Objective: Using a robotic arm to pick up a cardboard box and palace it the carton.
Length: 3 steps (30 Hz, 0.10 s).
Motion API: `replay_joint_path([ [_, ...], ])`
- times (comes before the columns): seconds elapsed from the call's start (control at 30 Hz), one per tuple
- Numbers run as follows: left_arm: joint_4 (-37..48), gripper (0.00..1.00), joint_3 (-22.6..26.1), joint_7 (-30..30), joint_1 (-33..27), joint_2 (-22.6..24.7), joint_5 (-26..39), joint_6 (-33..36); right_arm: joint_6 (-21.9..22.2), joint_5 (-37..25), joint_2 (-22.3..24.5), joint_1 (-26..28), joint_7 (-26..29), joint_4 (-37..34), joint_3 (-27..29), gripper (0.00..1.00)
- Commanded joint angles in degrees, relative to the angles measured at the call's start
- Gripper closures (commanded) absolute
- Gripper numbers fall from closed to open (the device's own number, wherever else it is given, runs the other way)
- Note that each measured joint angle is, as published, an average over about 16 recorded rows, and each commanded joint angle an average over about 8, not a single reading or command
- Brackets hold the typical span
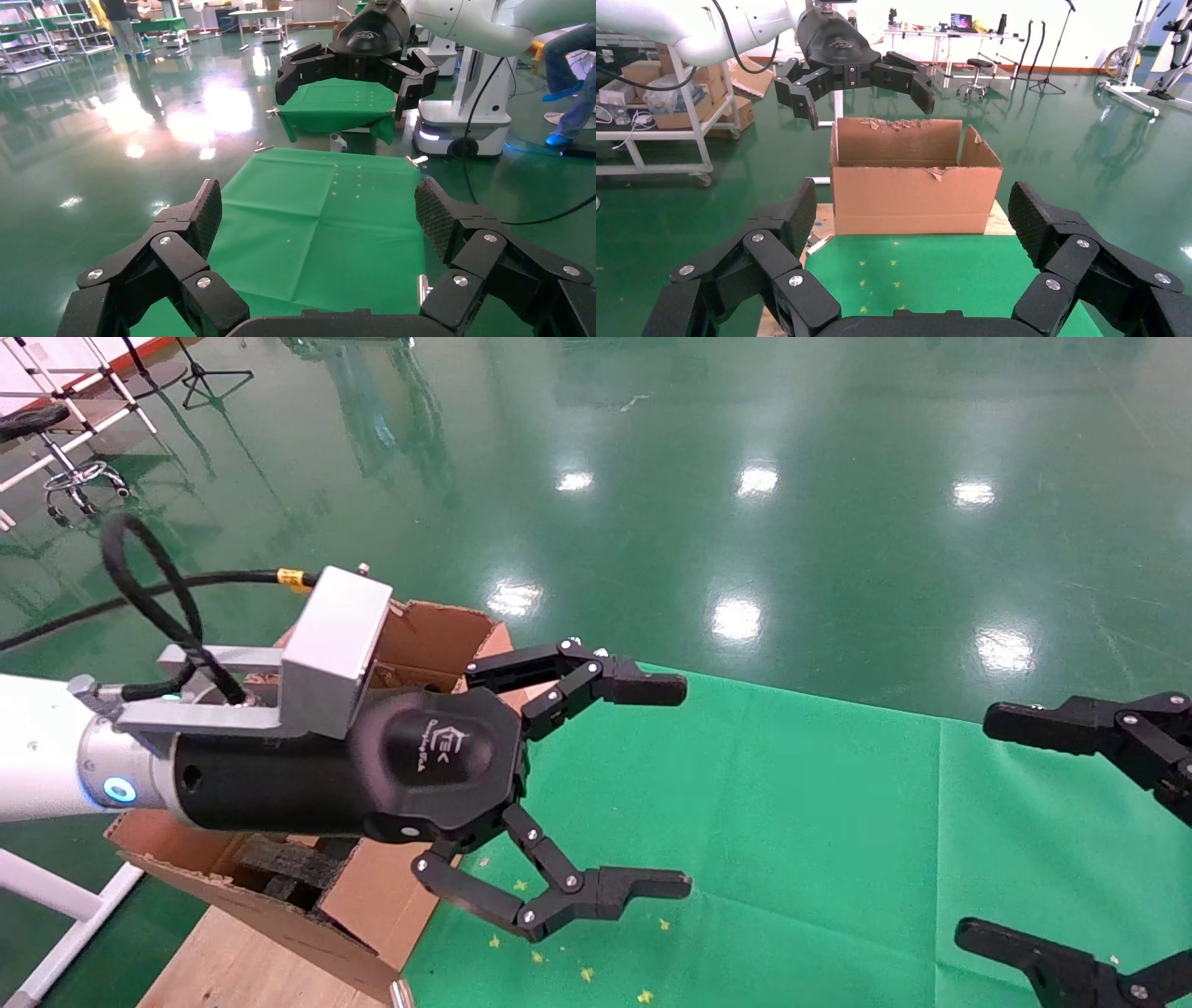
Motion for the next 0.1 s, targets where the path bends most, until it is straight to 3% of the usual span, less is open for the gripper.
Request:
replay_joint_path([
  [0.03,0.0,0.0,0.0,0.0,0.0,0.0,0.0,0.0,0.0,0.0,0.0,0.0,0.0,0.0,0.0,0.0],
  [0.1,0.0,0.0,0.0,0.0,0.0,0.0,0.0,0.0,0.0,0.0,0.0,0.0,0.0,0.0,0.0,0.0],
])
